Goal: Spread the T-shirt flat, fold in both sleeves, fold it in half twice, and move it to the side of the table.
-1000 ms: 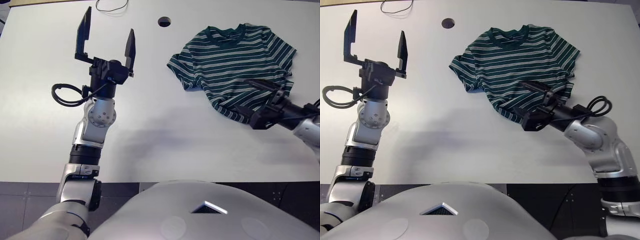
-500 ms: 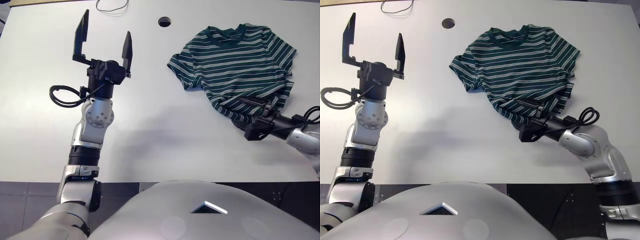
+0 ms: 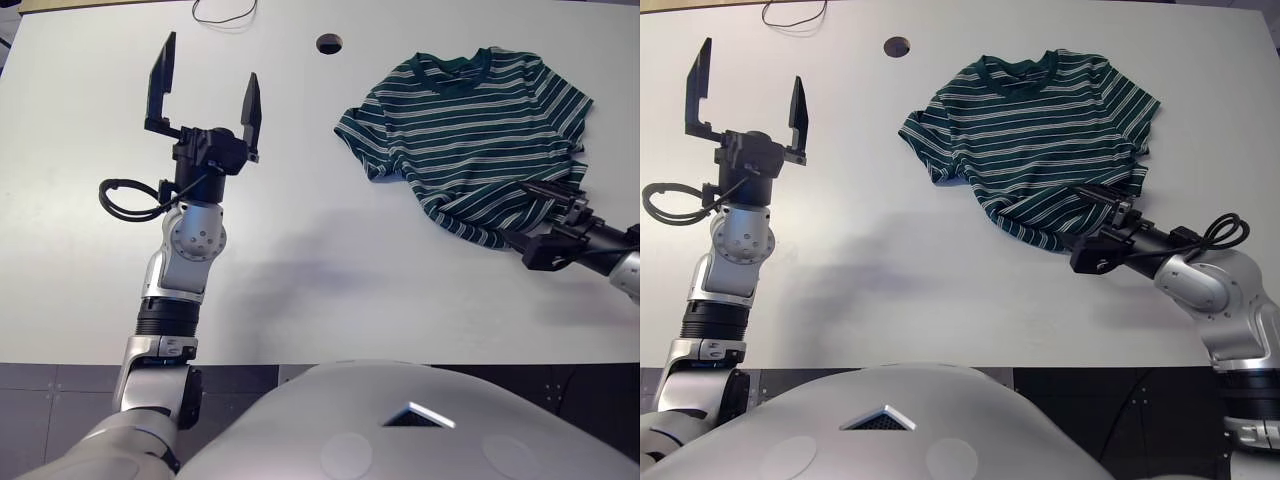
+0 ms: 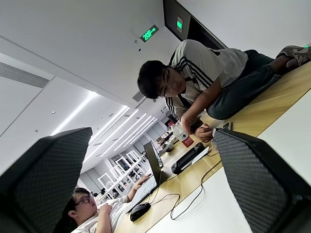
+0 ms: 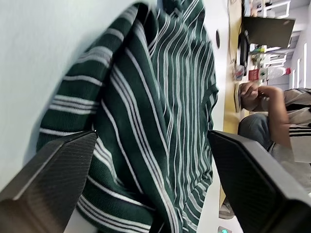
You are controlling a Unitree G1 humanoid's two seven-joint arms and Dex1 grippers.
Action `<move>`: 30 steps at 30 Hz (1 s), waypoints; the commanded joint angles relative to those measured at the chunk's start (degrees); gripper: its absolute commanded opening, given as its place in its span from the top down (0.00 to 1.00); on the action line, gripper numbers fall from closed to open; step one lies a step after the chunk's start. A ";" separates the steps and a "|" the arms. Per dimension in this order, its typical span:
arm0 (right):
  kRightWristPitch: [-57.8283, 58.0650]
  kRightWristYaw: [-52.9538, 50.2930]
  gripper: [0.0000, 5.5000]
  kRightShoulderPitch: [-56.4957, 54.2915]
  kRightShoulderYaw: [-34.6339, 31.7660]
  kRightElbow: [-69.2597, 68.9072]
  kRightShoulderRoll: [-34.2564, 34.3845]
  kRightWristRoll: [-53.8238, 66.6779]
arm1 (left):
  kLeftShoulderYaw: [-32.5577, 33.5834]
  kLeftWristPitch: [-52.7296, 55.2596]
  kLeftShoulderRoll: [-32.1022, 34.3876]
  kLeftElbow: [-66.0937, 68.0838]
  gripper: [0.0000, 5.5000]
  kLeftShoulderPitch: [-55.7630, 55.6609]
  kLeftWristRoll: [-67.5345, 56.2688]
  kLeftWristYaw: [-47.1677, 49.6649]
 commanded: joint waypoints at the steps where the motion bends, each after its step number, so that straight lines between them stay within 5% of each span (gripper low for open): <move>1: -0.41 0.21 0.24 -1.40 1.45 1.46 0.02 -0.78 | 0.58 0.46 0.09 -0.48 0.16 0.22 -0.15 -1.37; 15: -2.54 -1.16 0.24 -6.24 9.40 9.21 2.94 -3.42 | 0.32 0.91 -0.75 -1.19 0.16 0.28 0.18 -1.91; 22: -2.20 0.10 0.24 -2.61 12.21 1.51 2.39 -4.44 | -0.12 0.99 -1.40 -0.83 0.16 -0.03 0.49 -1.98; 30: -3.66 3.17 0.24 -12.23 24.75 -1.13 10.17 -11.77 | -0.57 0.42 -1.51 2.50 0.16 -3.44 1.41 -1.62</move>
